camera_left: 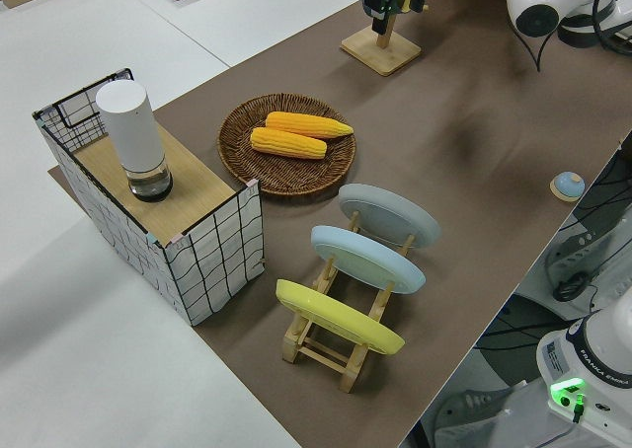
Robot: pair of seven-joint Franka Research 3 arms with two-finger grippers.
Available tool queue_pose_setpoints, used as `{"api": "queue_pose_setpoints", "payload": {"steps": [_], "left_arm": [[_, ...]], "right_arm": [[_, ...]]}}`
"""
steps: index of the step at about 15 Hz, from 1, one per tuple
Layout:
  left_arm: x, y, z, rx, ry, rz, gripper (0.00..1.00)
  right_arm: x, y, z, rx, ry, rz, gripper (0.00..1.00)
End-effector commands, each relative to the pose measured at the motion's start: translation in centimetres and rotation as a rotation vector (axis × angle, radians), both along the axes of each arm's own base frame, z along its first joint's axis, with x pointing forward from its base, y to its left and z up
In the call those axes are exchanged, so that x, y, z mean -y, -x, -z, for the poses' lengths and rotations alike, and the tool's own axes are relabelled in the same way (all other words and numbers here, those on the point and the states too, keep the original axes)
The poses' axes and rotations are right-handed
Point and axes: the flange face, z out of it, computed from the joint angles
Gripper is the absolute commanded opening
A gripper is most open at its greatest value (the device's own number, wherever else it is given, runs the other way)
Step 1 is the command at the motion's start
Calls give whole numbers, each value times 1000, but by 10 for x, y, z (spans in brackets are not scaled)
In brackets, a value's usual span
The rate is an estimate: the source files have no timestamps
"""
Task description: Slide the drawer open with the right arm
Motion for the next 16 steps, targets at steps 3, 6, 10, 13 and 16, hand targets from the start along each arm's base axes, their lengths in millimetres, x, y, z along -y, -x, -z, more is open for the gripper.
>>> {"api": "queue_pose_setpoints", "payload": {"steps": [3, 6, 10, 13, 16], "left_arm": [[2, 3, -6, -3, -19, -5, 993], [2, 3, -5, -4, -19, -5, 993], [2, 3, -5, -4, -19, -5, 993], [2, 3, -5, -4, -19, -5, 993], [2, 3, -6, -3, -19, -5, 993]], "right_arm": [[-18, 10, -9, -29, -52, 19, 987], [-39, 17, -32, -53, -164, 41, 985], [-59, 31, -76, -127, -410, 105, 981], [-44, 39, -121, -193, -589, 163, 981], [4, 38, -174, -253, -853, 269, 981]]}}
